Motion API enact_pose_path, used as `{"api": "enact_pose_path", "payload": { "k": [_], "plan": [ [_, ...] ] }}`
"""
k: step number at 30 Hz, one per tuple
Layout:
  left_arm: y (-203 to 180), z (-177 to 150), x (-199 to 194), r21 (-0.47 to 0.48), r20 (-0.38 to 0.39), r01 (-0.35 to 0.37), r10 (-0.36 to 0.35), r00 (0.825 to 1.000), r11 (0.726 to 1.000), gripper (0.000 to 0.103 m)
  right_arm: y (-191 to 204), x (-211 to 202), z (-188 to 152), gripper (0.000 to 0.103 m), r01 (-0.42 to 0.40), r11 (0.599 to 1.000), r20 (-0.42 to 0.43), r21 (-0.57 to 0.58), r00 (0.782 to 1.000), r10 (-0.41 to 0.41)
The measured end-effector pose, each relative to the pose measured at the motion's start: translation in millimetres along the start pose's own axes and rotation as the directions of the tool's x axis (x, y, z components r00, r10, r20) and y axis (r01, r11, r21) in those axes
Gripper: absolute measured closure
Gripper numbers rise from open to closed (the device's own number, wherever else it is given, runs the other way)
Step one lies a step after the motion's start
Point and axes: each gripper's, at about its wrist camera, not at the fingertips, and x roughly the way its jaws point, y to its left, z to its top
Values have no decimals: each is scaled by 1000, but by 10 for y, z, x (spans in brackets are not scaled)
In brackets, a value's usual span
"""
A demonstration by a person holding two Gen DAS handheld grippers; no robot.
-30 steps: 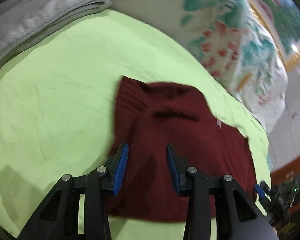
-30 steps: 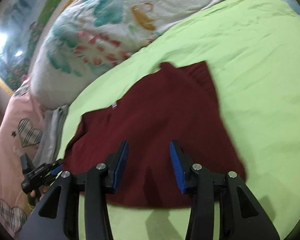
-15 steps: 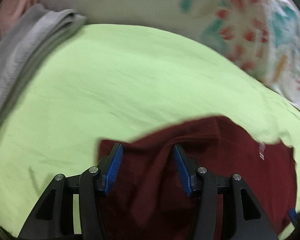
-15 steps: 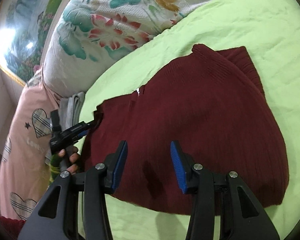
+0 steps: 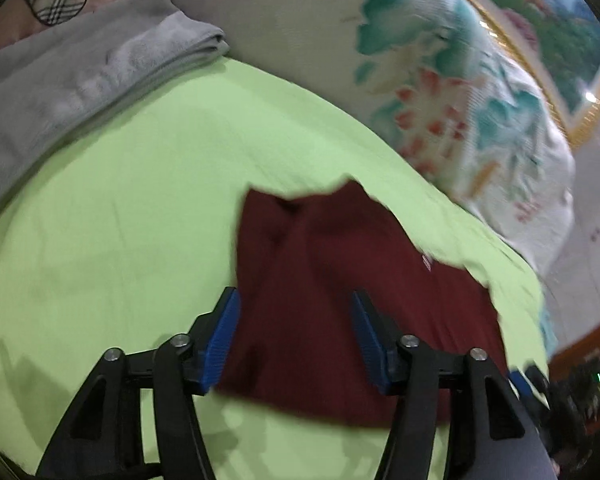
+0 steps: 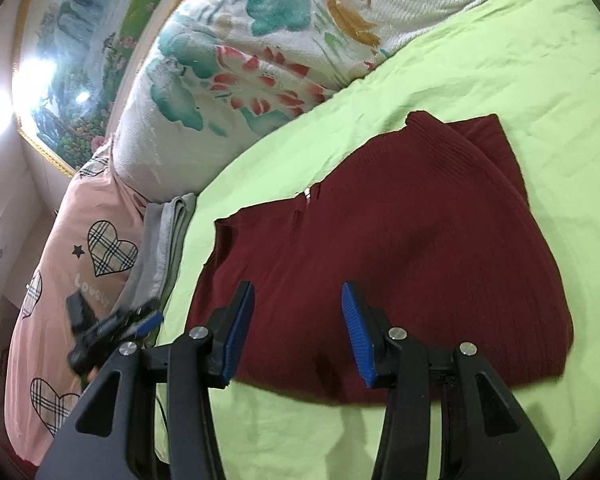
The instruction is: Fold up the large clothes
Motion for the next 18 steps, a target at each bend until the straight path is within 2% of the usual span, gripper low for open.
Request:
{"api": "enact_pose_path", "payload": {
  "k": [4,6,9,11,13,18],
  "plan": [
    [48,-495,-170,-60,-51,83,-86,995,995,40,68,-165,-263,56,-4,1000,7,-3,1000,4],
    [74,-715,-157,-79,-78,84,-90,993,993,39,124,-226,-379,57,1,1000,6,-32,1000,-1],
    [154,-926,-70,-131,-111,104,-118,987,986,39,177,-245,-498,73,22,998,-10,-57,1000,-22],
    [187,-993,17,-158,-121,107,-127,985,982,39,209,-228,-564,74,39,997,-15,-62,999,-40],
    [216,-1009,124,-194,-113,123,-147,983,973,39,246,-170,-605,81,49,996,-28,-68,998,-51],
    [315,-932,414,-259,-86,139,-166,982,956,37,450,130,-562,82,50,994,-48,-102,997,-55]
  ]
}}
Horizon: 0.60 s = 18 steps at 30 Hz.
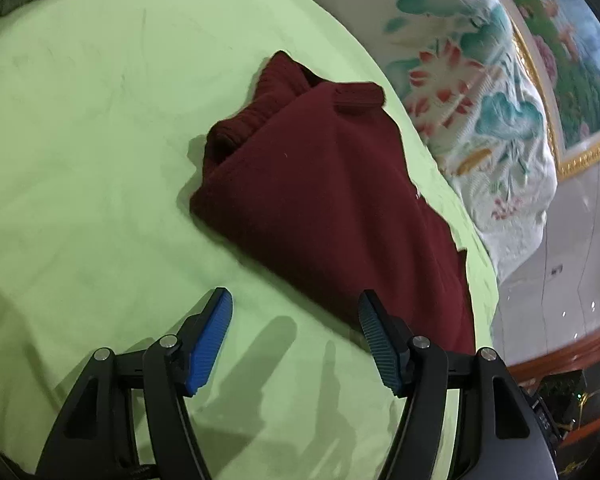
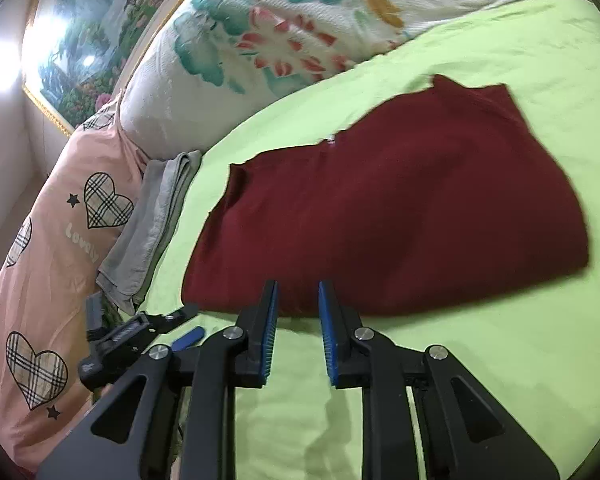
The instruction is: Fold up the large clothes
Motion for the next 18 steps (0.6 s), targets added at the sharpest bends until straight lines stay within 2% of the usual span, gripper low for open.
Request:
{"api": "enact_pose_path", "payload": {
  "k": [5,9,11,13,15,17,18],
  "plan": [
    [9,228,107,-41,47,-4,6,999,999,34,250,379,227,83,27,999,16,-34,1000,-26],
    [38,364,162,-74,78,-1,7,997,997,35,296,733,380,83,106,994,35,-26,994,-105],
    [14,408,199,-63,87,-17,22,996,998,37,205,956,380,86,155,988,8,-7,988,-154],
    [-13,451,237,-47,95,-32,36,995,998,40,61,1204,302,95,195,981,-48,15,980,-194],
    [-22,476,255,-44,103,-43,48,994,998,51,35,1265,237,96,204,979,-18,-11,979,-204],
    [-31,528,310,-39,90,-35,38,995,999,84,58,1276,228,96,217,976,-15,-19,976,-217],
    [-51,552,329,-37,80,-18,21,997,999,87,53,1279,235,96,216,976,-20,-16,976,-216]
  ]
}}
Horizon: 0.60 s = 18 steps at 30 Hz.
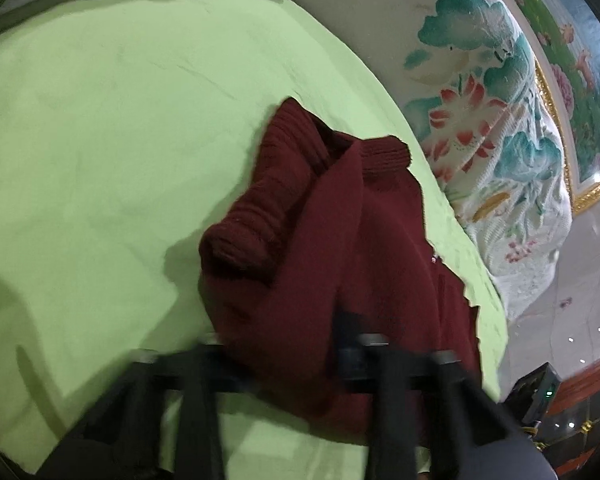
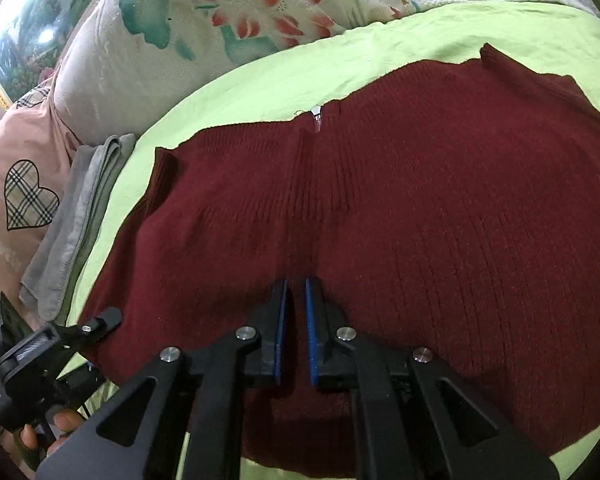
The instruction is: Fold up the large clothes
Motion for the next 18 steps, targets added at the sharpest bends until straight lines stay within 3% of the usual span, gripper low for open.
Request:
{"api": "enact_pose_path", "payload": {
  "k": [4,9,11,12,13,16,18],
  "plan": [
    [-361,13,-143,106,48,53,-59,997,993,89,-81,13,24,96,-44,999,-15,30,999,44],
    [-1078,-102,-270,274,44,163,-182,982,948,90,-190,45,46,96,-122,988,-44,95,991,127],
    [-1392,-198,-272,343,17,216,-236,972,914,90,-362,11,78,99,-219,958,-53,183,971,232],
    [-1534,-259,-273,377,-1,238,-257,966,895,90,-516,-68,97,99,-279,923,-43,265,953,300],
    [-1721,-348,-246,420,-35,269,-280,959,867,90,-693,-238,123,99,-322,890,12,322,942,336],
    [-2072,-617,-70,494,-130,333,-310,942,803,90,-1176,-792,228,95,-300,885,173,356,952,253],
    [-2275,-862,217,521,-208,361,-294,933,774,90,-1508,-1003,276,94,-320,852,228,414,943,244]
  ]
}}
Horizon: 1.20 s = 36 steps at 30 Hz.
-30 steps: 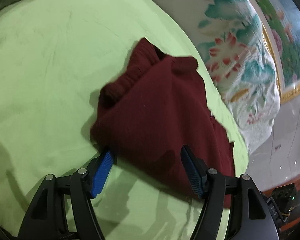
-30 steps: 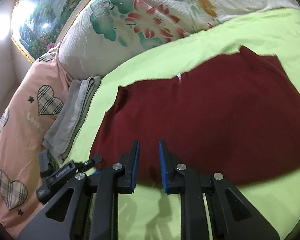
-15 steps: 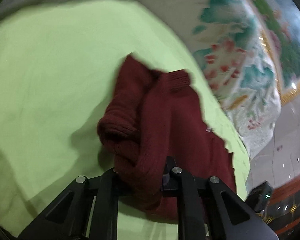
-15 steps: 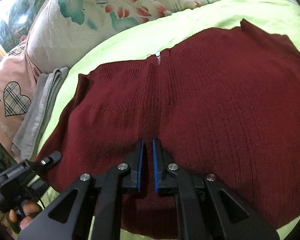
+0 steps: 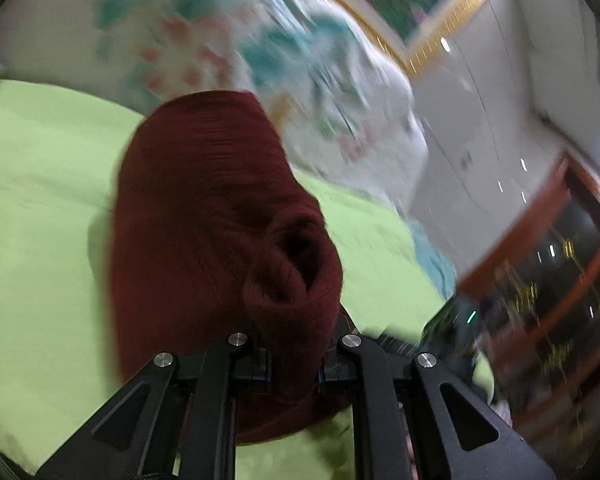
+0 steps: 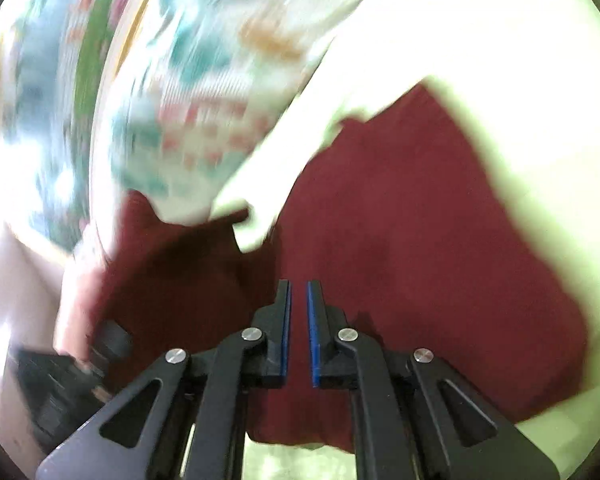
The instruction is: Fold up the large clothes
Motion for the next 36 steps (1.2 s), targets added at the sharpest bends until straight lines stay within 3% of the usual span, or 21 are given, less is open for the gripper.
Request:
{"api": "enact_pose_path", "payload": {
  "k": [2,3,4,6,12,18,21,22,23,24,26,31,34,36],
  "plan": [
    [-103,-160,453,16,-97,13,-11,995,1000,90,-152,-209,170,91,1,1000,38,28,999,-2],
    [-131,-245,623,24,-134,-1,5,991,1000,90,-209,-274,222,78,9,999,44,36,999,-10],
    [-142,-357,808,31,-176,-21,26,984,999,91,-243,-298,246,56,7,999,41,44,999,-9],
    [-140,-461,889,31,-188,-37,42,981,999,91,-285,-333,280,44,-22,999,21,49,1000,21],
    [-45,-301,604,-44,-113,5,-10,994,999,91,46,-215,335,40,-62,996,-100,-69,993,55],
    [-114,-258,434,18,-85,-6,7,996,1000,91,190,356,387,33,-50,995,-256,-83,966,28],
    [-96,-305,494,25,-110,-11,14,994,1000,91,191,722,428,33,-75,995,-331,-61,942,51],
    [-81,-331,526,25,-120,-11,14,993,1000,91,197,821,444,40,-76,995,-341,-65,939,50],
    [-79,-348,553,29,-129,-11,14,992,1000,91,206,899,455,54,-63,995,-346,-82,938,31],
    [-96,-346,590,37,-133,-11,16,991,999,91,217,952,459,82,-44,994,-353,-99,936,6],
    [-137,-316,603,48,-133,-15,22,991,999,91,274,989,491,83,-61,991,-359,-119,933,15],
    [-511,-164,553,98,-99,97,-87,991,990,90,531,415,727,84,-171,953,-228,-250,967,114],
    [-678,-254,794,118,-152,119,-100,983,986,88,385,203,856,84,-85,949,-172,-303,984,34],
    [-630,-363,1032,102,-203,97,-75,976,990,87,141,315,871,84,11,956,-195,-295,978,-72]
  ]
}}
